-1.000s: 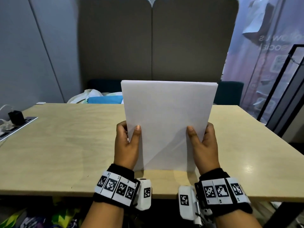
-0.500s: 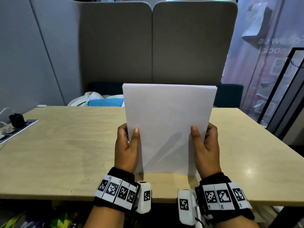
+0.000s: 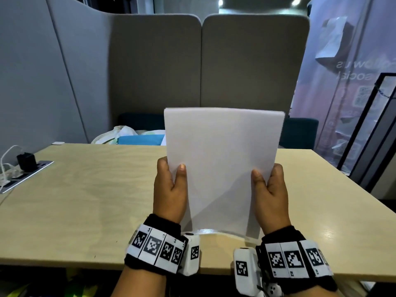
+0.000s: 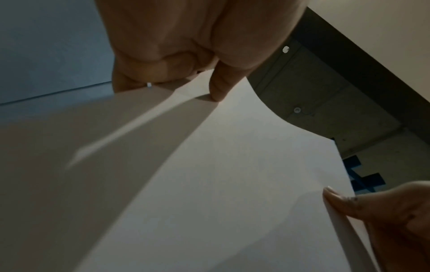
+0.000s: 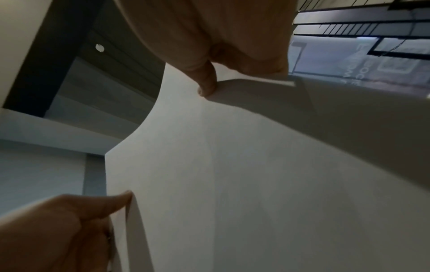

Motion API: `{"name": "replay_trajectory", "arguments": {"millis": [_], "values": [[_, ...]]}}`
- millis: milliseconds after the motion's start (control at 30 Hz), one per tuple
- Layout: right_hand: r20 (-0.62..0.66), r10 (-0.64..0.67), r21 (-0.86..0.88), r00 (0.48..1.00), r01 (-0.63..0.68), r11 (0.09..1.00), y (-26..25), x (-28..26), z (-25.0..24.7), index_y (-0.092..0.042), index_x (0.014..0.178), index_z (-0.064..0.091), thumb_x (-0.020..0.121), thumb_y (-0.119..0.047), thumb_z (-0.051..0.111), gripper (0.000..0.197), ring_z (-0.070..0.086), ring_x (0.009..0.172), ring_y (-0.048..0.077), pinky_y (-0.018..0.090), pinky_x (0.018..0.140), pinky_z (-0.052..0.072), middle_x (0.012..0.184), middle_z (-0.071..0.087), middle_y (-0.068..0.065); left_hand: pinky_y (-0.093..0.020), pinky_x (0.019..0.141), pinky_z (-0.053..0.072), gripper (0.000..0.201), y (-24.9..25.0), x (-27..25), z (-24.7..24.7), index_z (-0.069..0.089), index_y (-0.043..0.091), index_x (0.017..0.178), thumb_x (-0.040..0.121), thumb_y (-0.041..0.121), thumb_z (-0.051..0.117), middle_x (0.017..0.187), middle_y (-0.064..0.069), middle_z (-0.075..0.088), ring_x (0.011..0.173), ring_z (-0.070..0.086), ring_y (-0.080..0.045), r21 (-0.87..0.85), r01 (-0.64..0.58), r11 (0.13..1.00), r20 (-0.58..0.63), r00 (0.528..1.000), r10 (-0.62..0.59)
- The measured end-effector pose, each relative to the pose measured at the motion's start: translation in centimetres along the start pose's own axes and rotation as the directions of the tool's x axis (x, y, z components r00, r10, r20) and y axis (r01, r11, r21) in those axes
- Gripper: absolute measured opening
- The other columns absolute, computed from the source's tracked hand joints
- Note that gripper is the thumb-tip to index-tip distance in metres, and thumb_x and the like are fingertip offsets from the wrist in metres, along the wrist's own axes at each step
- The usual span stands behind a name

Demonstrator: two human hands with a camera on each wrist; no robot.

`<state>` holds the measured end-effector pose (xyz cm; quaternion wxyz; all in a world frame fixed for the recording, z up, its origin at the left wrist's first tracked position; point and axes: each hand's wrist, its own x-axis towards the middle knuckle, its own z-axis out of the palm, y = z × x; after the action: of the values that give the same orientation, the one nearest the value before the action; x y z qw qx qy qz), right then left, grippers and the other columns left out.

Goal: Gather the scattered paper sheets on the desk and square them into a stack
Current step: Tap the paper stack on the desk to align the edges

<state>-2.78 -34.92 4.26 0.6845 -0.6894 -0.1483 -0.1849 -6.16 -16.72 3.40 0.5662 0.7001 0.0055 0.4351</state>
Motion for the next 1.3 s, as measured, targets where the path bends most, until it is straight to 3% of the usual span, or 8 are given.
{"name": "replay_trajectory", "arguments": {"millis": [167,267,333,467,600,867,1100,1300], "values": [[0.024,-0.047,-0.037,0.999,0.048,0.998,-0.6,-0.3,0.3,-0.034,0.131,0.023,0.096,-0.020,0.050,0.046,0.052,0.087,-0.023,-0.003,0.061,0.044,0.112,0.047,-0.024,-0.014,0.091,0.049,0.071,1.7,0.9,0.0,0.014,0.046,0.140,0.091,0.021,0.060,0.124,0.024,0.045,0.111,0.054,0.007,-0.047,-0.049,0.998,0.011,0.999,0.050],[-0.027,-0.203,-0.111,0.979,0.199,0.974,-2.5,0.6,0.5,-0.053,0.139,0.005,0.095,-0.024,0.051,0.070,0.047,0.109,-0.012,-0.004,0.076,0.042,0.133,0.037,-0.016,-0.031,0.099,0.049,0.066,3.5,2.4,0.1,0.017,0.053,0.140,0.094,0.029,0.057,0.140,0.012,0.038,0.124,0.047,-0.004,0.066,-0.202,0.977,0.028,0.979,0.201],[-0.056,-0.355,-0.265,0.933,0.329,0.907,-3.6,1.2,0.7,-0.050,0.141,0.014,0.097,-0.026,0.049,0.062,0.043,0.115,-0.004,0.000,0.088,0.036,0.137,0.031,-0.015,-0.022,0.099,0.045,0.049,4.2,3.2,0.2,0.034,0.041,0.138,0.095,0.027,0.054,0.135,0.008,0.040,0.119,0.043,0.006,0.143,-0.269,0.952,0.029,0.963,0.268],[-0.078,-0.450,-0.399,0.890,0.386,0.832,-4.3,1.8,1.3,-0.031,0.133,0.044,0.099,-0.025,0.043,0.035,0.044,0.106,0.006,0.001,0.084,0.033,0.129,0.035,0.004,-0.005,0.085,0.042,0.028,4.6,3.6,0.3,0.049,0.025,0.122,0.095,0.023,0.053,0.123,-0.001,0.049,0.108,0.046,0.007,0.146,-0.305,0.941,-0.001,0.951,0.308],[-0.085,-0.441,-0.406,0.893,0.374,0.834,-4.3,1.9,1.2,-0.027,0.135,0.042,0.098,-0.026,0.044,0.036,0.041,0.099,-0.008,-0.007,0.078,0.032,0.131,0.037,0.002,-0.020,0.091,0.050,0.030,4.4,3.4,0.0,0.043,0.035,0.121,0.094,0.029,0.052,0.123,0.008,0.048,0.112,0.050,-0.005,0.118,-0.277,0.954,-0.010,0.960,0.280],[-0.082,-0.432,-0.358,0.898,0.378,0.854,-4.2,1.5,0.9,-0.039,0.128,0.028,0.095,-0.026,0.052,0.044,0.041,0.112,0.000,0.004,0.084,0.034,0.136,0.039,0.000,-0.043,0.091,0.055,0.031,4.6,3.2,-0.3,0.043,0.045,0.118,0.092,0.030,0.052,0.120,0.029,0.045,0.115,0.055,-0.017,0.063,-0.238,0.969,-0.046,0.969,0.241],[-0.087,-0.399,-0.312,0.913,0.355,0.881,-4.8,1.8,0.6,-0.037,0.121,0.027,0.092,-0.022,0.058,0.045,0.049,0.116,0.013,0.017,0.089,0.042,0.126,0.041,-0.010,-0.024,0.083,0.057,0.031,4.9,3.4,-0.2,0.041,0.029,0.119,0.093,0.027,0.056,0.113,0.026,0.046,0.106,0.056,-0.006,0.031,-0.227,0.973,-0.054,0.972,0.229],[-0.062,-0.377,-0.274,0.924,0.347,0.897,-5.3,1.8,0.3,-0.040,0.112,0.026,0.093,-0.020,0.057,0.042,0.050,0.104,0.007,0.005,0.082,0.037,0.119,0.040,-0.013,-0.012,0.078,0.054,0.037,4.8,3.3,-0.1,0.038,0.033,0.124,0.093,0.024,0.056,0.112,0.031,0.043,0.102,0.055,0.008,0.032,-0.204,0.978,-0.037,0.978,0.205]]}}
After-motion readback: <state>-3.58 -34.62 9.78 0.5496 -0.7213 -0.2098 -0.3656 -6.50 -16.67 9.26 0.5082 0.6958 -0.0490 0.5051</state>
